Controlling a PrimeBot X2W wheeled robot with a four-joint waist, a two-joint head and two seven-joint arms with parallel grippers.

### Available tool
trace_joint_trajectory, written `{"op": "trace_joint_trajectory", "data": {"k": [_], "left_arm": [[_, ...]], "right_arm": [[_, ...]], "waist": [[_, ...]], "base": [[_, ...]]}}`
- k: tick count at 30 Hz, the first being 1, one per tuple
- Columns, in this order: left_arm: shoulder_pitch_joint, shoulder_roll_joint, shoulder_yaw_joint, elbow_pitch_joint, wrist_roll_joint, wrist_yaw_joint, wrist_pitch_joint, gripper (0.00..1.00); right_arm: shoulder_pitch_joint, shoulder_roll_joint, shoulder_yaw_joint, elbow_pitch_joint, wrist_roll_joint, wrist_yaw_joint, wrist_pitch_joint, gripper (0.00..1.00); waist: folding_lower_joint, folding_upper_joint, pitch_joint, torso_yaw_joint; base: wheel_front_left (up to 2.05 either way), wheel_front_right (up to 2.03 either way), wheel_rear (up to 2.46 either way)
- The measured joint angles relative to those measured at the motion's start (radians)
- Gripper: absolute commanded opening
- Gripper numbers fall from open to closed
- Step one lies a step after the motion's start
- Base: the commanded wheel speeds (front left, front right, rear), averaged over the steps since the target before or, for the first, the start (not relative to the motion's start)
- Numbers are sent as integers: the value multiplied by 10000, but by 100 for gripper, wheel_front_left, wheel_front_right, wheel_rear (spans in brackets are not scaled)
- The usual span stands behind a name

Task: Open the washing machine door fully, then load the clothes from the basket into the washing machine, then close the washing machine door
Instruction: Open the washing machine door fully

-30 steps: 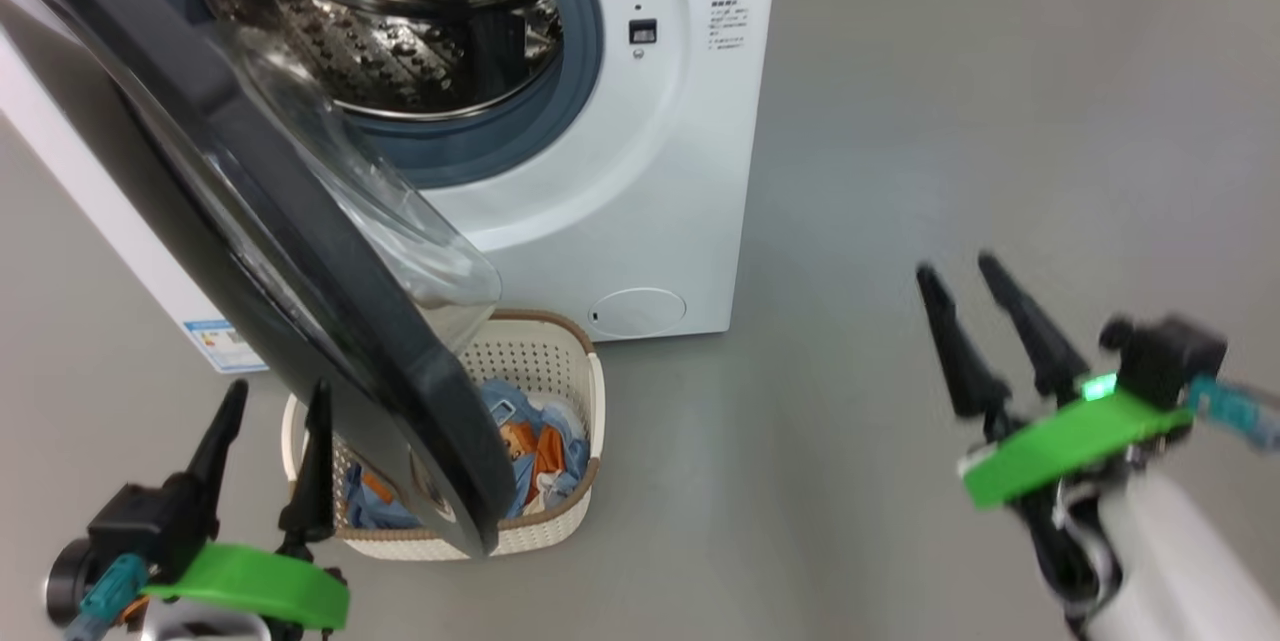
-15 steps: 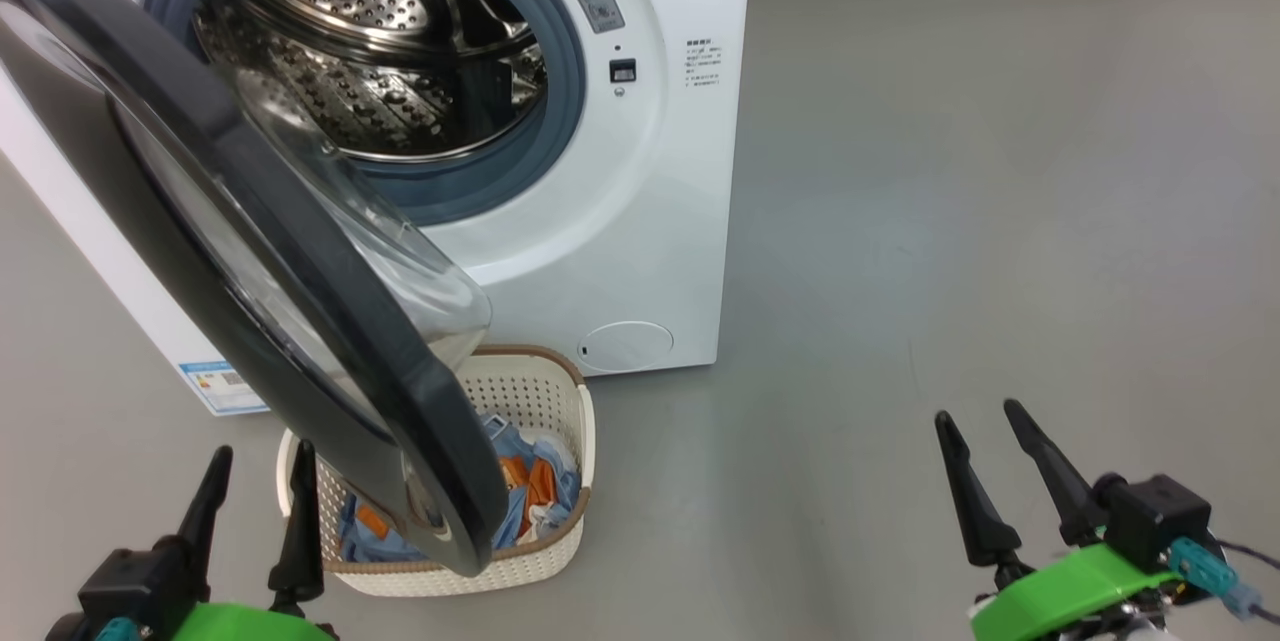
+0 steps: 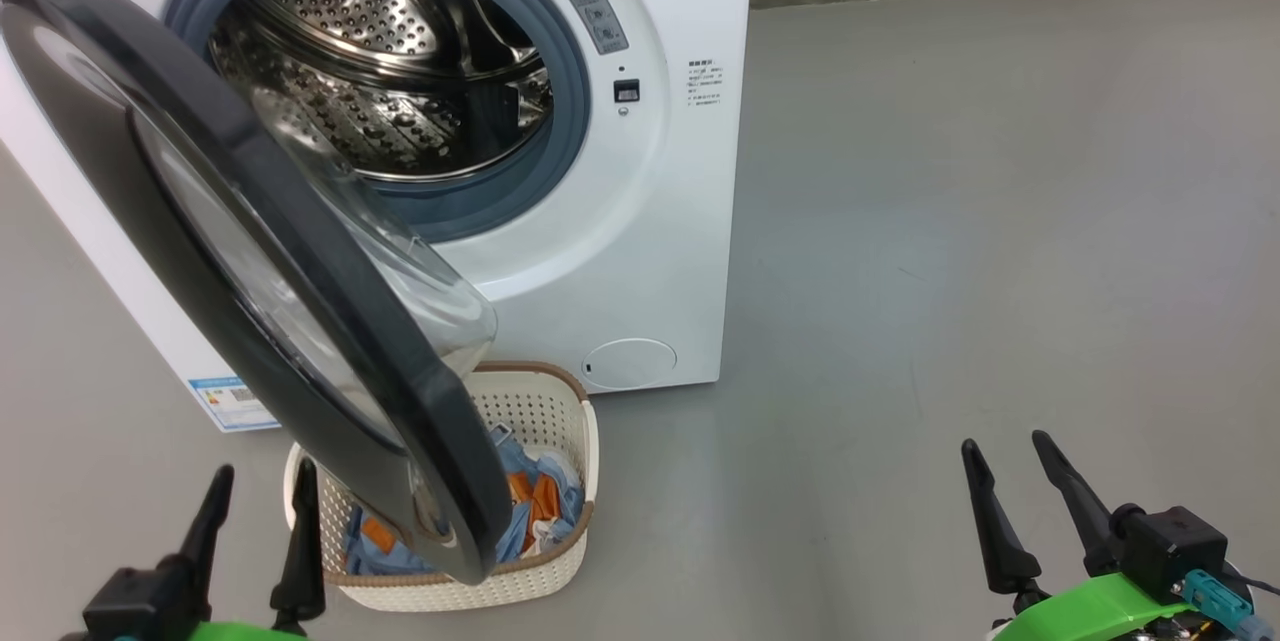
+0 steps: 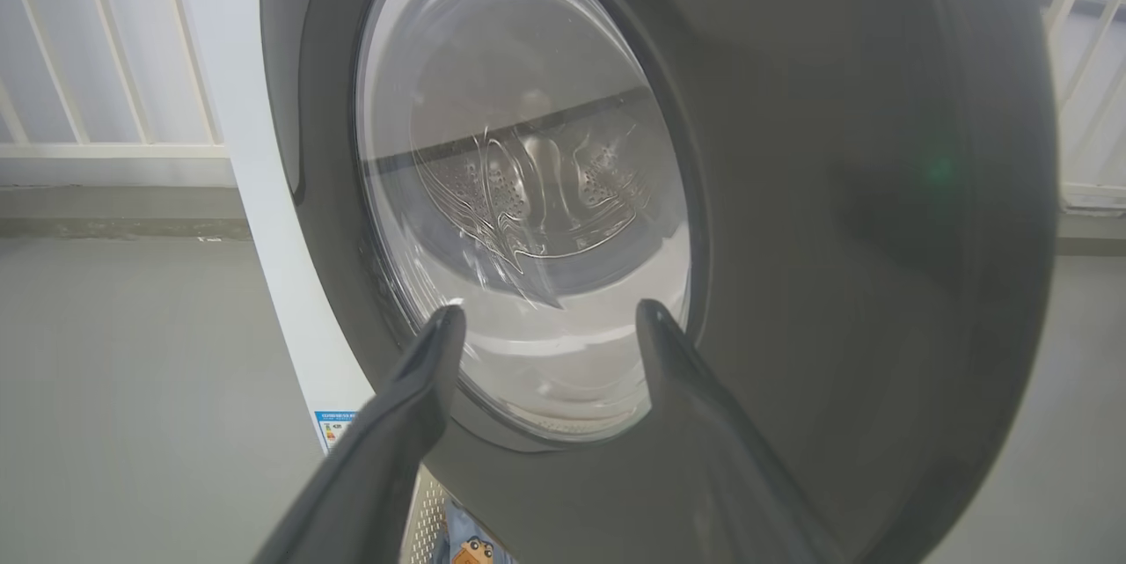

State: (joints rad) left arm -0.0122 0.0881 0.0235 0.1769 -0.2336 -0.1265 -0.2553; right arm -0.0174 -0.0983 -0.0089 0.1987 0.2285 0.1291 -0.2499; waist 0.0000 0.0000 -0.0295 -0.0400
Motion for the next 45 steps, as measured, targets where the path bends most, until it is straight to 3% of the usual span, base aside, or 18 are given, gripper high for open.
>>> {"op": "trace_joint_trajectory", "data": {"k": [42,43,44,45], "left_arm": [[292,58,-144,-48,-8,77,0,100],[292,58,-144,-48,-6,77,0,82],[292,58,-144,-48,-6,77,0,24],[292,58,-144,-48,-6,77,0,0]], "right_arm": [[-51,255,-353,594,-428,0,2,100],[-51,255,-353,604,-428,0,2,100],[-51,255,-353,612,-428,0,2,100],[-51,255,-355,617,-428,0,2,100]], "waist": [[0,0,43,166],[0,0,45,166],[0,0,48,165],[0,0,52,165]], "base": [[0,0,0],[0,0,0],[0,0,0],[0,0,0]]}}
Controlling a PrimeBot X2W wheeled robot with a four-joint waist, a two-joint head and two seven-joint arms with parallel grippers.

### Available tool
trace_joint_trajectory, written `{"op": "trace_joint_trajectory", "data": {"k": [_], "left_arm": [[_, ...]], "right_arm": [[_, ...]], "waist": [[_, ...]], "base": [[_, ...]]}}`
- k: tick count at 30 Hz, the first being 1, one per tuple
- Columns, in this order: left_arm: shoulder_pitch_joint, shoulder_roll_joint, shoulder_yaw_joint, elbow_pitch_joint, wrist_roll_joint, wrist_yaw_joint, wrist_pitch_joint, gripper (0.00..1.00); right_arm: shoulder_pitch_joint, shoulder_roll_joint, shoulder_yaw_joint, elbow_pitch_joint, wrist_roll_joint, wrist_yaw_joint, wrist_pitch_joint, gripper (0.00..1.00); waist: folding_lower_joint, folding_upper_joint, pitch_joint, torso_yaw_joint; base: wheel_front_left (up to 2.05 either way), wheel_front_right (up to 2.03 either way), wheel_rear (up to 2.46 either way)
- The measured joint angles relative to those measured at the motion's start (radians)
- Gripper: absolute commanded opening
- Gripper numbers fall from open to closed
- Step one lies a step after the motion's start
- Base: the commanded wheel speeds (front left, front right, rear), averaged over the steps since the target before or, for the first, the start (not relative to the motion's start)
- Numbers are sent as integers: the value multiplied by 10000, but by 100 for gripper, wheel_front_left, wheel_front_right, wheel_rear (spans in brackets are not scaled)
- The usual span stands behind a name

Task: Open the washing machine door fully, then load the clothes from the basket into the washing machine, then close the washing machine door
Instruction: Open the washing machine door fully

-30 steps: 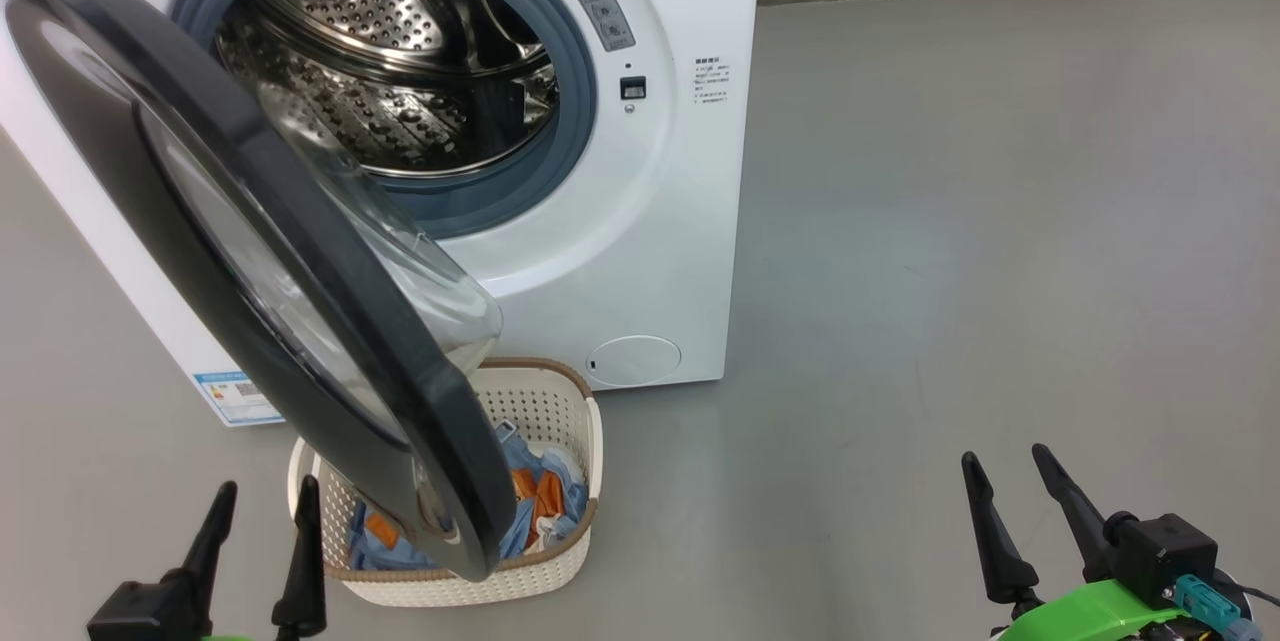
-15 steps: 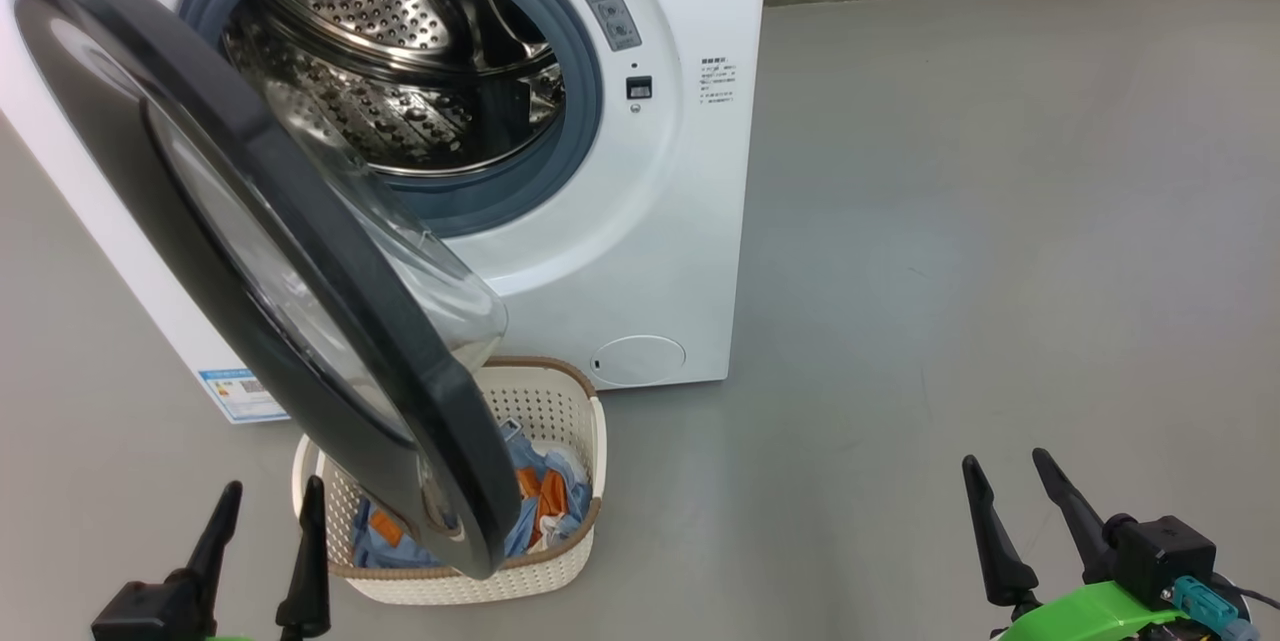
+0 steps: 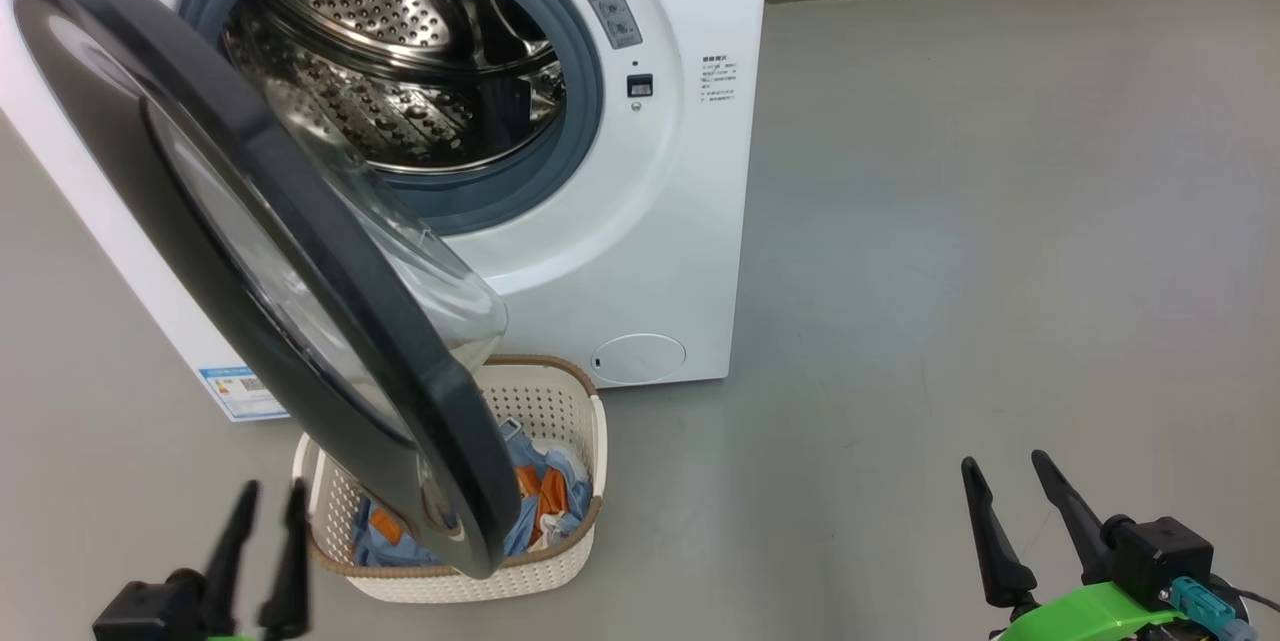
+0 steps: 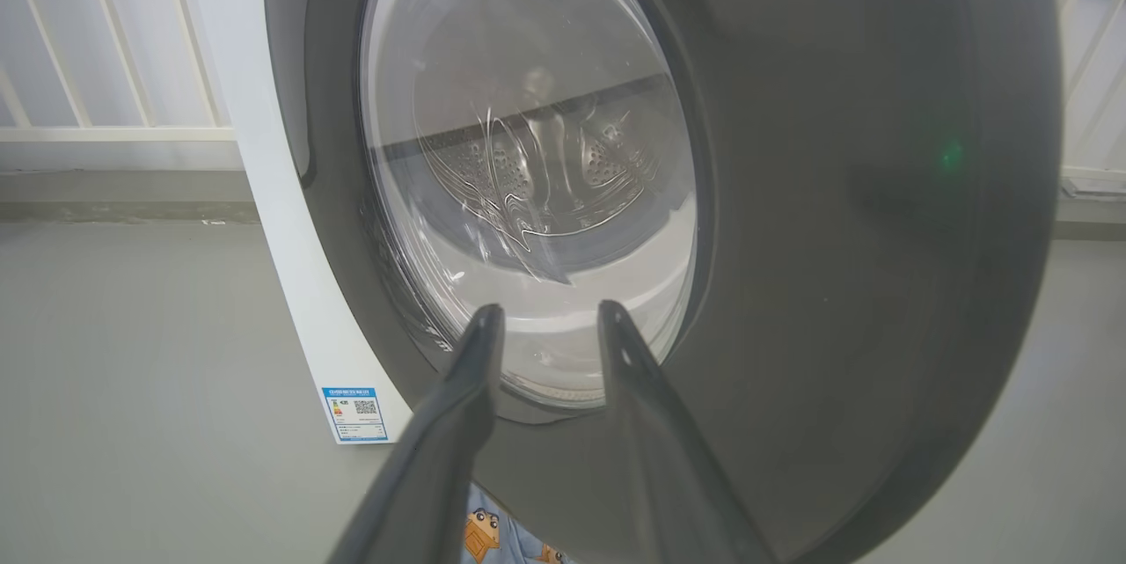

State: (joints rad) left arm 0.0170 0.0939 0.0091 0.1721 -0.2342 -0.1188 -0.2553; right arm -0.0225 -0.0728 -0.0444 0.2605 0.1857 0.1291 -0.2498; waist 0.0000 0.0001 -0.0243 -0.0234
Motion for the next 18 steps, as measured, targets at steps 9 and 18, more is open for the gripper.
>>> {"op": "trace_joint_trajectory", "data": {"k": [9,18], "left_arm": [[-3,-105,86,-207,-270,-4,0,0],[-952,-63,167,-3611,-42,-2,-4,0]], "right_arm": [[-2,12,-63,36,0,0,0,100],[-4,61,-226,35,-2,0,0,100]], "waist": [[0,0,8,27],[0,0,-11,36]], "base": [[0,0,0],[0,0,0]]}}
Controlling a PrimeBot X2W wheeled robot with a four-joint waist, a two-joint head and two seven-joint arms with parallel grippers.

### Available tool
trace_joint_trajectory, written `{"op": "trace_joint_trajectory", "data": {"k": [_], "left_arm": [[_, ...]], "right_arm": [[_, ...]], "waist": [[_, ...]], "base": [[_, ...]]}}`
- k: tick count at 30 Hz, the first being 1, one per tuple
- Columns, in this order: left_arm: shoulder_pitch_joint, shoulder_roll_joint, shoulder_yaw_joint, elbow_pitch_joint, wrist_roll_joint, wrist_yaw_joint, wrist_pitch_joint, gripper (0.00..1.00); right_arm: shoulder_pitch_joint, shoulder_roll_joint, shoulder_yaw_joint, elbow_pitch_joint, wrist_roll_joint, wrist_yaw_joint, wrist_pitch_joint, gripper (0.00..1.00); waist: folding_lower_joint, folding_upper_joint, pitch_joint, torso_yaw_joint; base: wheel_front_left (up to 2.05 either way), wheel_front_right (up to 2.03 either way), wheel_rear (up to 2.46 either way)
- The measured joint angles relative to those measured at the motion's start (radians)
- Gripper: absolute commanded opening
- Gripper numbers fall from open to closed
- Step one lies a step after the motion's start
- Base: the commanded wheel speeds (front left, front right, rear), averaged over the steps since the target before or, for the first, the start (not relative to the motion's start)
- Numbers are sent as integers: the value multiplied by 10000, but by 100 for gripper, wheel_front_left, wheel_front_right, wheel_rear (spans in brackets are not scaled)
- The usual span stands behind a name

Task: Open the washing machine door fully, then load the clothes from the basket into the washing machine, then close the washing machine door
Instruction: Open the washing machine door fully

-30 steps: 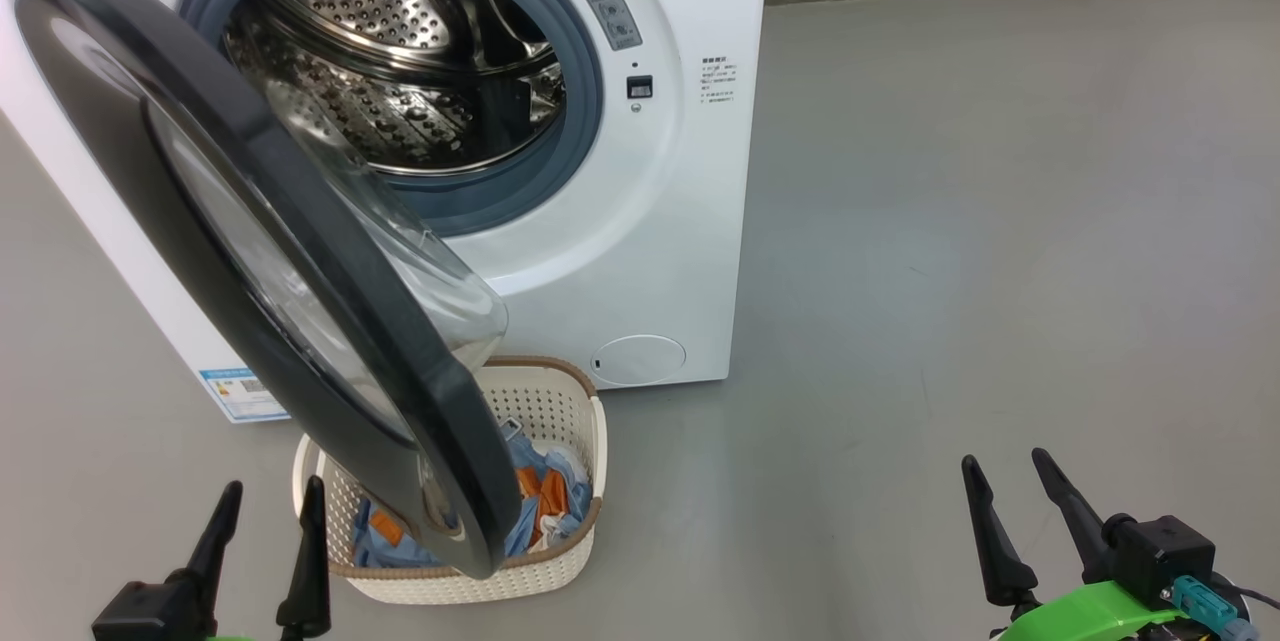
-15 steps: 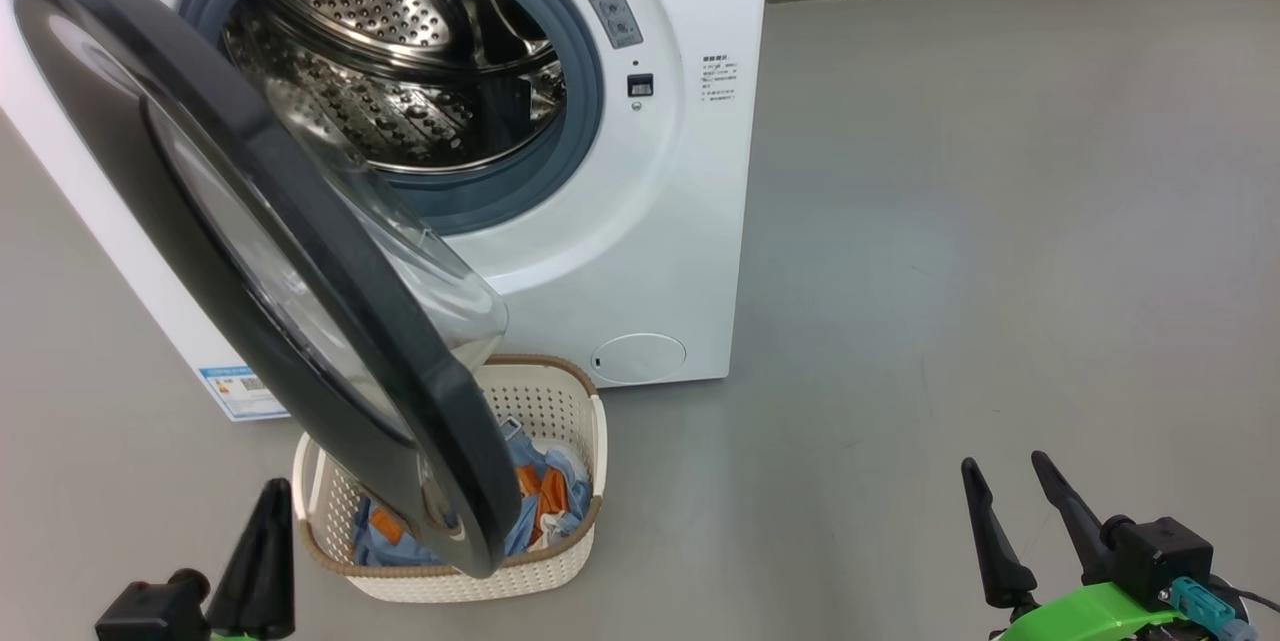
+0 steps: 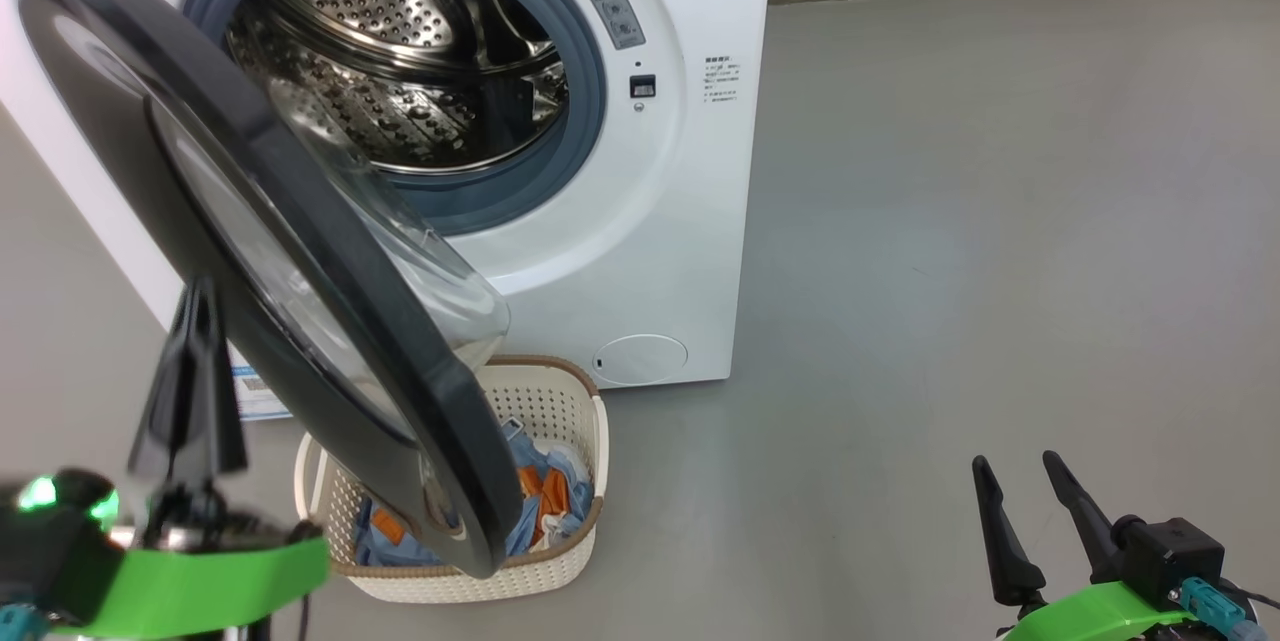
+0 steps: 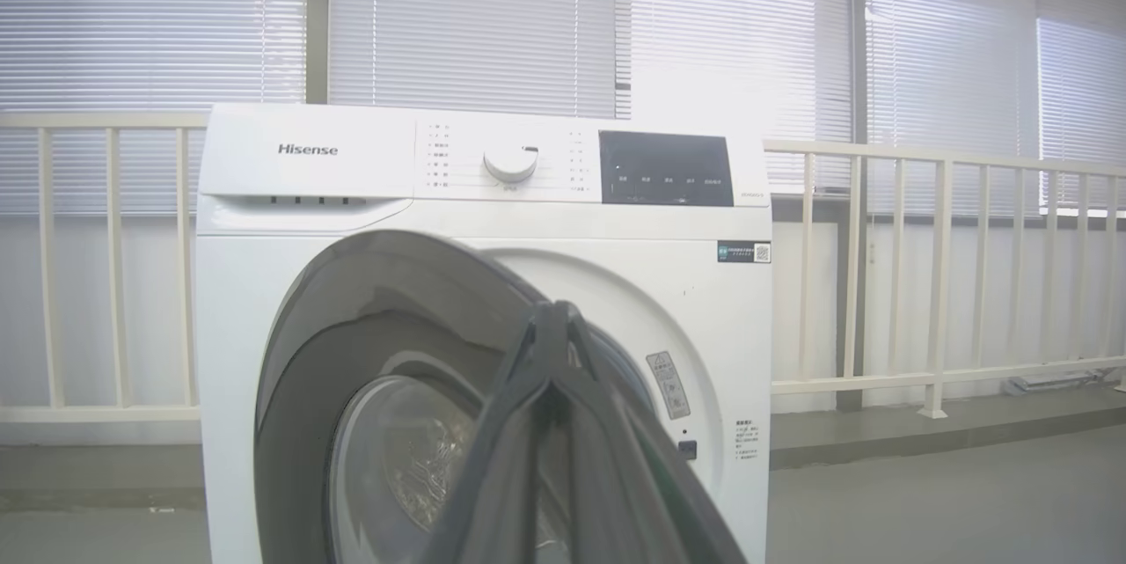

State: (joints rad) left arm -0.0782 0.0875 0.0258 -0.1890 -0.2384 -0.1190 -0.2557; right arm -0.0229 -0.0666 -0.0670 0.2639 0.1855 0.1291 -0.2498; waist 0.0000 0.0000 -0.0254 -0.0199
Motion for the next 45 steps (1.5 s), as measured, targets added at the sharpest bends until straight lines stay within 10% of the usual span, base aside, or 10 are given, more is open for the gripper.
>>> {"op": "trace_joint_trajectory", "data": {"k": [10,21,45], "left_arm": [[-1701,-6,-3250,-2936,138,-90,813,0],[-1632,-165,-5919,-1292,-805,-90,1310,0],[-1245,-2,-6378,2370,-1147,13,602,0]], "right_arm": [[-25,42,-33,-29,-84,0,0,100],[-206,79,100,-25,-102,0,0,100],[-221,88,180,65,-173,0,0,100]], "waist": [[0,0,57,-44],[0,0,171,-131],[0,0,564,27]], "base": [[0,0,0],[0,0,0],[0,0,0]]}}
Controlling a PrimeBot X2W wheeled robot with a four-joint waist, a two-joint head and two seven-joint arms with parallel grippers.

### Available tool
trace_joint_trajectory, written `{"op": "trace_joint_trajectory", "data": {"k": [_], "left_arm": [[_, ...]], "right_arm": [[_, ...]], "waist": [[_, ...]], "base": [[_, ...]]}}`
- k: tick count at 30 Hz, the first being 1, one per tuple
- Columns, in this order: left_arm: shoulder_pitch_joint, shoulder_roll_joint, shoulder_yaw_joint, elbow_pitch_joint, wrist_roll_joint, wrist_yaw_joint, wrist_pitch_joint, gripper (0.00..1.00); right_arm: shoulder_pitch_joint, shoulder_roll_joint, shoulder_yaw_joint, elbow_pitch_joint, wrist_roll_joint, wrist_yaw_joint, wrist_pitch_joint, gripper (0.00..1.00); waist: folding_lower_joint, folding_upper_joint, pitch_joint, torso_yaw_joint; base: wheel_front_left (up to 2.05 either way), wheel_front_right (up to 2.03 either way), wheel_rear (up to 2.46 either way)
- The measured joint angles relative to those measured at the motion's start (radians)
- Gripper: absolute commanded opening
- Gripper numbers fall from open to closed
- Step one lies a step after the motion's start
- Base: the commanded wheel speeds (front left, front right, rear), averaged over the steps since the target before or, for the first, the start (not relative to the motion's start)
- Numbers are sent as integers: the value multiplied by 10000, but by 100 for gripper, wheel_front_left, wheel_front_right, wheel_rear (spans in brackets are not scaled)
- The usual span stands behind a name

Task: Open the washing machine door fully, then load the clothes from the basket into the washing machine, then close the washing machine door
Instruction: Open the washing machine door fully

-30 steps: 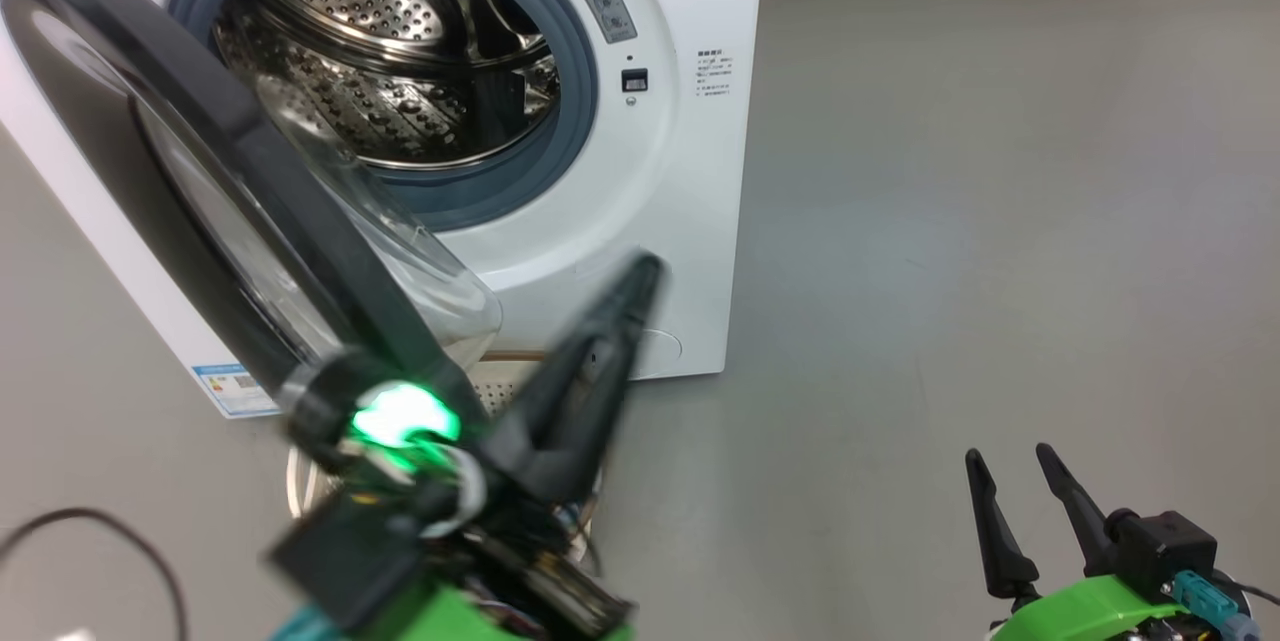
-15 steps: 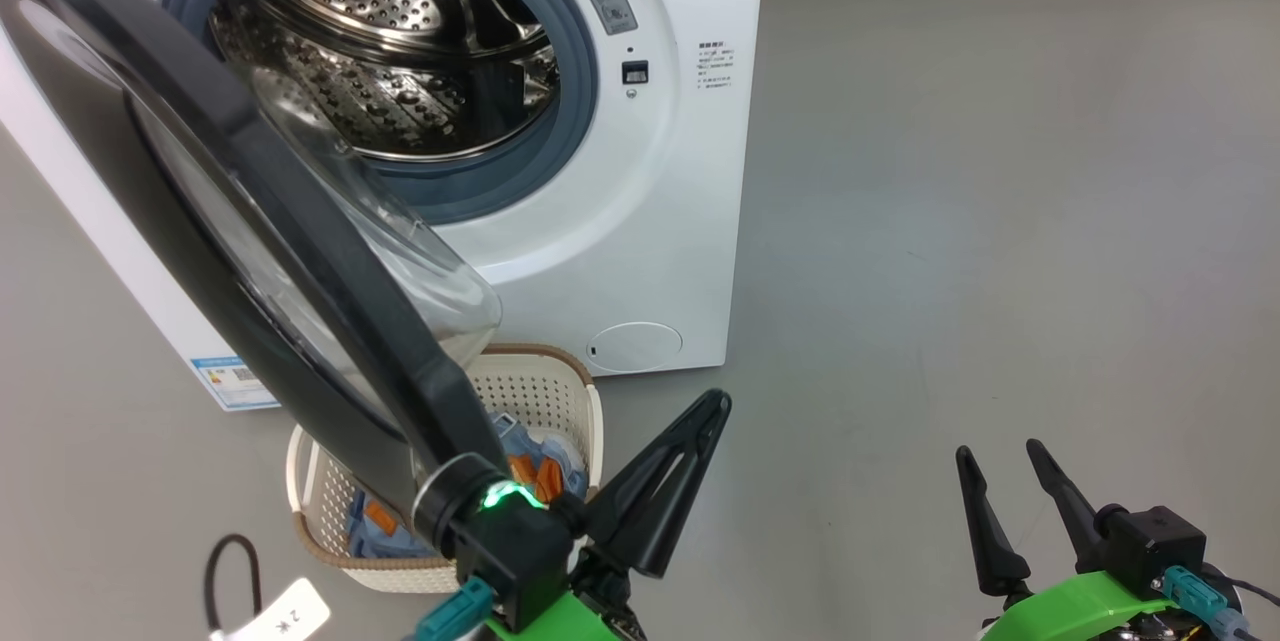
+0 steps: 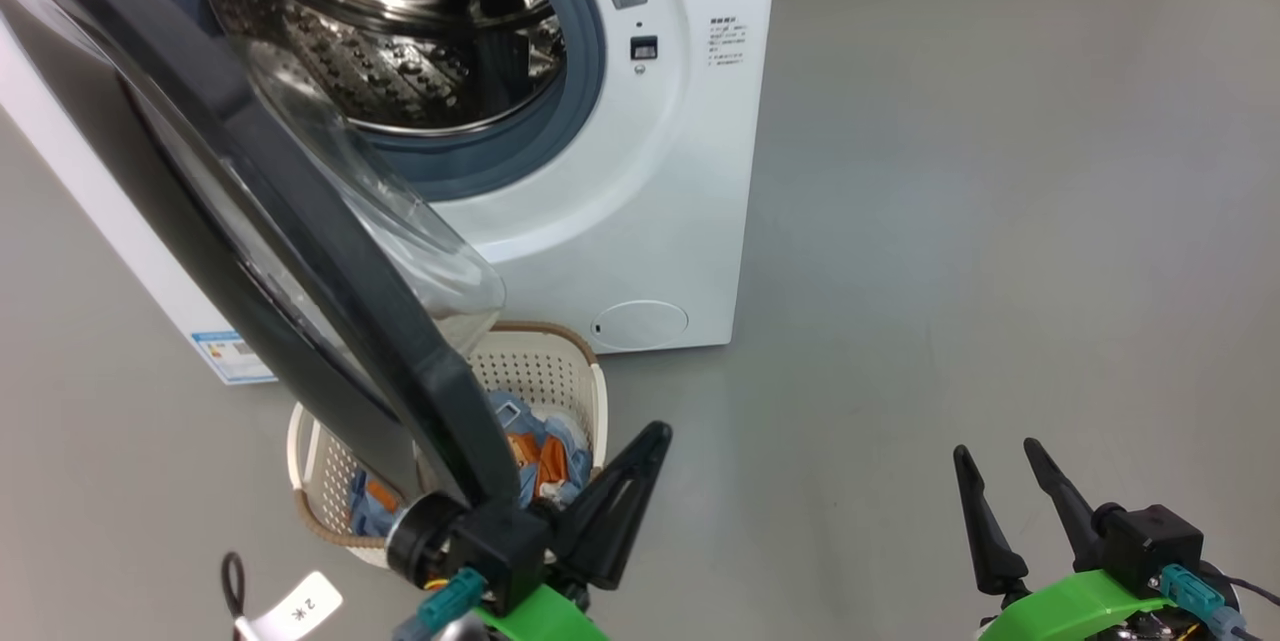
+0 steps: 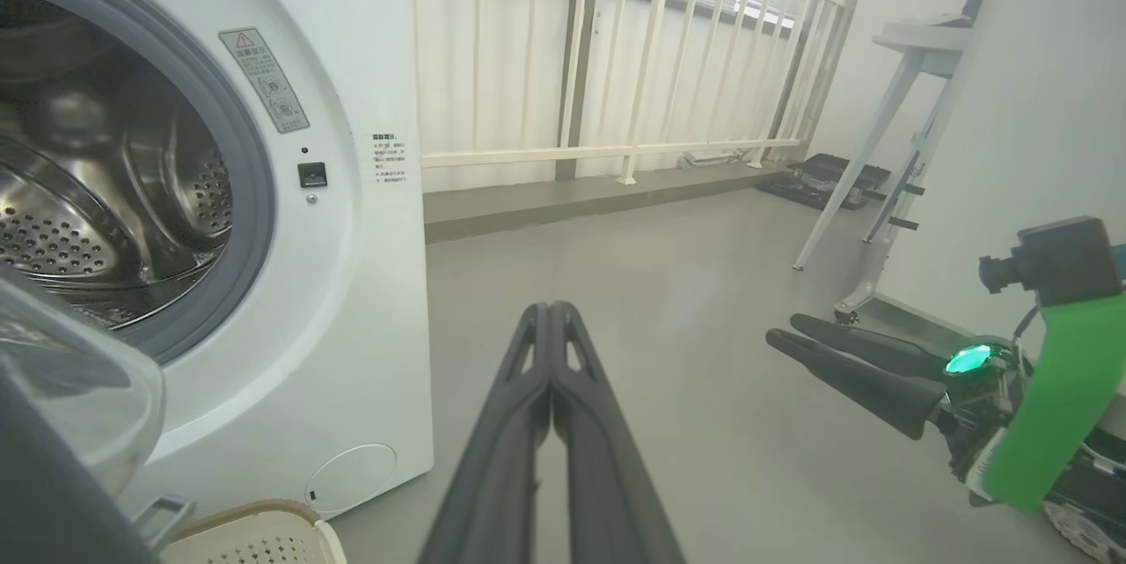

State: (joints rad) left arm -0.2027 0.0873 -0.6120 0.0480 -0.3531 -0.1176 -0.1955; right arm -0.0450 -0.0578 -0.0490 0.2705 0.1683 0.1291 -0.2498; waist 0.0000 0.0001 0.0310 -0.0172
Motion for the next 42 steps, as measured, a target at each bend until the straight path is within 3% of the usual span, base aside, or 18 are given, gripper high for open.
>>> {"op": "trace_joint_trajectory", "data": {"k": [25,42], "left_arm": [[-329,-40,520,1020,-73,485,-422,0],[-535,-12,635,1248,-228,623,-437,0]], "right_arm": [[-410,31,8,217,-13,0,0,100],[-526,42,19,339,-12,0,0,100]], "waist": [[0,0,599,840],[0,0,829,745]], "base": [[0,0,0],[0,0,0]]}}
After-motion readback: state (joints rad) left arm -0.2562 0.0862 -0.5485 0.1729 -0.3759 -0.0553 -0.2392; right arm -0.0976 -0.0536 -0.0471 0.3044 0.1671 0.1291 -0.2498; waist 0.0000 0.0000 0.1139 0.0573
